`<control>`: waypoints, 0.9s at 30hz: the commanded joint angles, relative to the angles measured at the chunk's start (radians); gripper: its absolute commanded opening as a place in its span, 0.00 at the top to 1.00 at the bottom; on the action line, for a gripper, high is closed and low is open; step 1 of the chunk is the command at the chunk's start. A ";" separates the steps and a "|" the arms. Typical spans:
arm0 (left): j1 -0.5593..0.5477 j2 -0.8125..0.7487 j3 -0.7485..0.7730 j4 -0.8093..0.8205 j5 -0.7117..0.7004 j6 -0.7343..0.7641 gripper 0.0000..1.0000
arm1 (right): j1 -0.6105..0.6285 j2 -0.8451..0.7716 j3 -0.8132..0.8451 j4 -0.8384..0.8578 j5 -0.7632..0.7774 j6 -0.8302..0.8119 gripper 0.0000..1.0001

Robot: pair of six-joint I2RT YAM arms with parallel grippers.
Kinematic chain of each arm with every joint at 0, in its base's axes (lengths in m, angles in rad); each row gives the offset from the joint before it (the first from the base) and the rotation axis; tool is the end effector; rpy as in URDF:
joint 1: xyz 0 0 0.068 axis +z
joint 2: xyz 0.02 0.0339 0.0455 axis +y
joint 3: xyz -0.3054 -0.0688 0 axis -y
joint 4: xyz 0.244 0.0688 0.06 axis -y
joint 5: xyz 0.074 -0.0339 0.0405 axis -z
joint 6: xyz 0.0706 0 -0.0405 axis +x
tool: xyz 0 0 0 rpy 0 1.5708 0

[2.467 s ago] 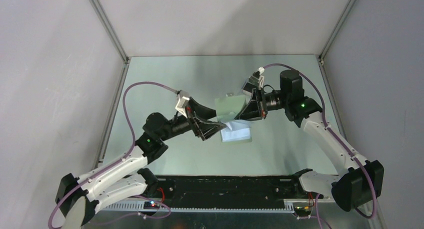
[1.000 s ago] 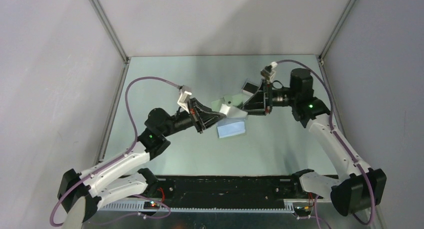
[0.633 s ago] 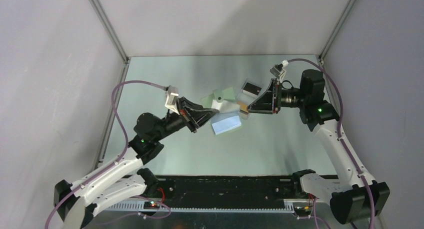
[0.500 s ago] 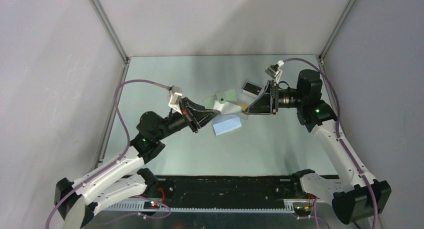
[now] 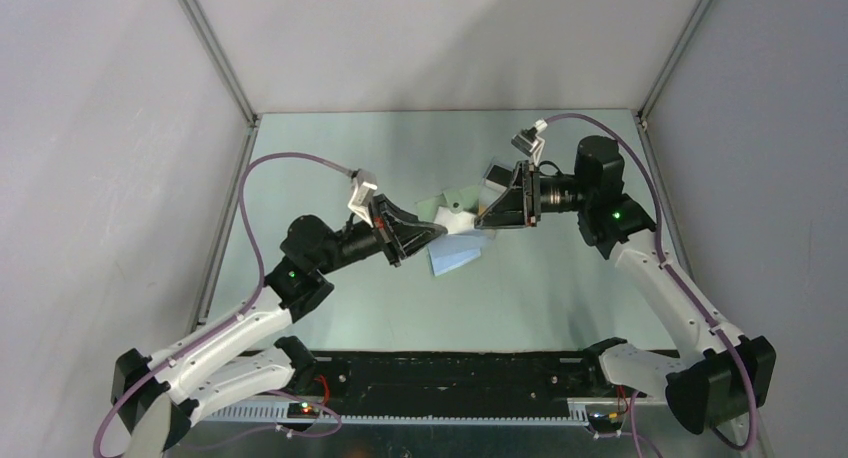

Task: Put the credit cards into the card holder
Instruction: Open the card holder at the center of the board.

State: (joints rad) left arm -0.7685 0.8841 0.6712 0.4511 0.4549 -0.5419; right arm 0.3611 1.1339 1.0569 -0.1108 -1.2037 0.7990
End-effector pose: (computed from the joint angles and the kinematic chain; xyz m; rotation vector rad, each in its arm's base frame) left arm 0.1302 -0.1690 0.3892 0.5849 1.3850 -1.3824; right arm 0.1977 0.1451 0.4127 -0.5994 1.9511 1.8244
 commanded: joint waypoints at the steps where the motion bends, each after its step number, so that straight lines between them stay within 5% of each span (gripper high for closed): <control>1: -0.003 0.007 0.063 0.038 0.038 -0.014 1.00 | 0.030 -0.004 0.013 -0.027 0.029 -0.067 0.37; 6: -0.003 0.015 0.069 0.038 0.001 -0.040 1.00 | 0.040 -0.014 0.013 -0.030 0.015 -0.093 0.33; 14: 0.015 0.023 0.076 0.038 -0.077 -0.165 1.00 | -0.110 -0.127 0.013 -0.187 0.003 -0.244 0.11; 27: 0.059 0.101 0.181 0.038 0.052 -0.412 1.00 | -0.081 -0.203 0.013 -0.247 0.055 -0.428 0.08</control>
State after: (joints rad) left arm -0.7166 0.9627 0.7929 0.4450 0.4435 -0.8612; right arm 0.2359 0.9421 1.0569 -0.3683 -1.1797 0.4397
